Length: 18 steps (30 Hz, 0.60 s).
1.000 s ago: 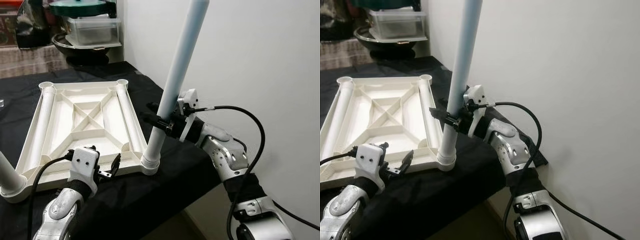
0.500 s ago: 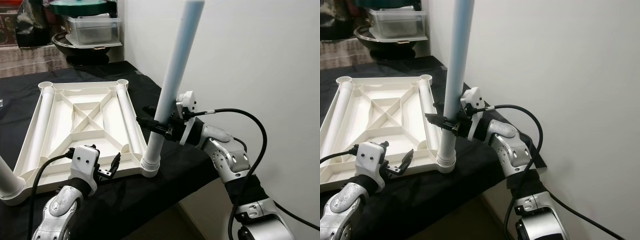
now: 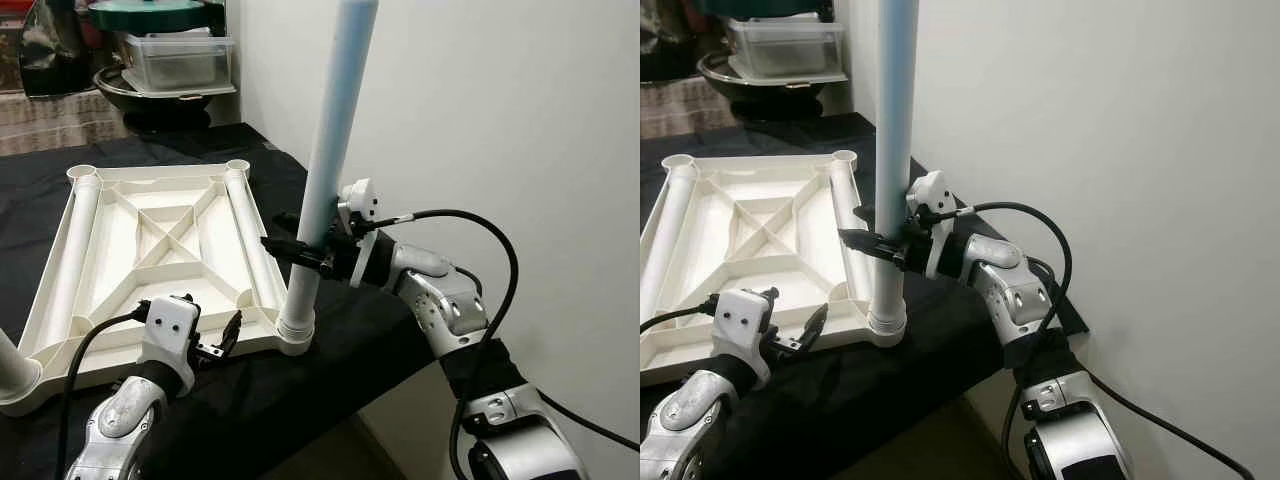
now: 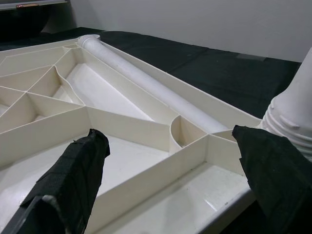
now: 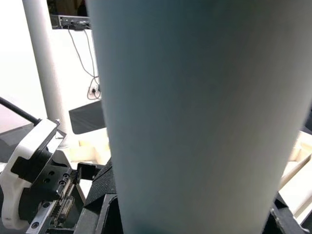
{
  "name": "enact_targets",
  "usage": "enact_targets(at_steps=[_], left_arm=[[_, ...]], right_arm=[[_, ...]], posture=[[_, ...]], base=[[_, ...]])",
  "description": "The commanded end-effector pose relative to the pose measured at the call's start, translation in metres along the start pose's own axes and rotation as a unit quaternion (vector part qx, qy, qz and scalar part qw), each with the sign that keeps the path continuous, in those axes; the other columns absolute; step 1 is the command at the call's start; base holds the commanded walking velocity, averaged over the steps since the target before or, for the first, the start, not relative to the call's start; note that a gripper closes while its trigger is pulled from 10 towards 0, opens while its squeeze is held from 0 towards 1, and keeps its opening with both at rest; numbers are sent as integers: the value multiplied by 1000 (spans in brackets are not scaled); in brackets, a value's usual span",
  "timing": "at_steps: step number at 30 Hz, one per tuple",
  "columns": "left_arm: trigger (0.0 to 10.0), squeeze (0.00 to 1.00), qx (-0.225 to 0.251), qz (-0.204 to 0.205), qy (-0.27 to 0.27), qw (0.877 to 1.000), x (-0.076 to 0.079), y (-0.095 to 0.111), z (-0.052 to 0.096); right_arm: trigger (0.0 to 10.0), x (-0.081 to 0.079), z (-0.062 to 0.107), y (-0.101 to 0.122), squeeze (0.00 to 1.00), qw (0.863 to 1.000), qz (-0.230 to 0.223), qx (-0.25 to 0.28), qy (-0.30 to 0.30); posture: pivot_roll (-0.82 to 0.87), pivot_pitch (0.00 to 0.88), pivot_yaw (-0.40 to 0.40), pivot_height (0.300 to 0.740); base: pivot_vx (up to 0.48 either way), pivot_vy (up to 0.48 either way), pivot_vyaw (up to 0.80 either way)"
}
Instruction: Building children table
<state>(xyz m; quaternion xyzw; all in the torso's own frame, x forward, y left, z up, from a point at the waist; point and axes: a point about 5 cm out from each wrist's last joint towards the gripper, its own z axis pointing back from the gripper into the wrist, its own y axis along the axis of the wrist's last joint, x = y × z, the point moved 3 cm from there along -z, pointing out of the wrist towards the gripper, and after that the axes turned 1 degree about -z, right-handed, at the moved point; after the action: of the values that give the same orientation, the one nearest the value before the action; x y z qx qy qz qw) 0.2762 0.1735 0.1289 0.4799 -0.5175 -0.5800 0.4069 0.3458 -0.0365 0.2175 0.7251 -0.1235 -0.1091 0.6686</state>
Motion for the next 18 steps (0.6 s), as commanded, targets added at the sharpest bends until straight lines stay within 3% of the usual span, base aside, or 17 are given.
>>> enact_targets(at_steps=[1, 10, 12, 13, 15, 16, 17, 18], left_arm=[[10000, 0, 2, 6, -5, 1000, 5, -1, -1], [10000, 0, 1, 6, -1, 1000, 4, -2, 1], [10000, 0, 0, 6, -1, 1000, 4, -2, 1], [10000, 0, 0, 6, -1, 1000, 4, -2, 1], [10000, 0, 0, 6, 1, 1000, 4, -2, 1], [10000, 0, 0, 6, 1, 1000, 4, -2, 1], [10000, 0, 0, 6, 2, 1000, 4, -2, 1], [10000, 0, 0, 6, 8, 1000, 3, -3, 1]], right_arm=[[0, -5, 2, -38, 0, 997, -59, -54, 11], [0, 1, -3, -41, 0, 996, -58, -65, -12], [0, 16, -3, -46, 0, 991, -64, -79, -88], [0, 16, -3, -46, 0, 991, -64, -79, -88], [0, 35, 2, -53, 0, 974, -78, -89, -195], [0, 35, 2, -53, 0, 974, -78, -89, -195], [0, 43, 5, -56, 0, 963, -84, -92, -241], [0, 56, 19, -69, 0, 930, -86, -95, -344]], posture=[[66, 0, -137, 740], [67, 0, -147, 740], [63, 0, -146, 740], [63, 0, -146, 740], [63, 0, -146, 740], [63, 0, -146, 740], [63, 0, -146, 740], [61, 0, -150, 740]], base=[[0, 0, 0], [0, 0, 0], [0, 0, 0], [0, 0, 0], [0, 0, 0], [0, 0, 0], [0, 0, 0], [0, 0, 0]])
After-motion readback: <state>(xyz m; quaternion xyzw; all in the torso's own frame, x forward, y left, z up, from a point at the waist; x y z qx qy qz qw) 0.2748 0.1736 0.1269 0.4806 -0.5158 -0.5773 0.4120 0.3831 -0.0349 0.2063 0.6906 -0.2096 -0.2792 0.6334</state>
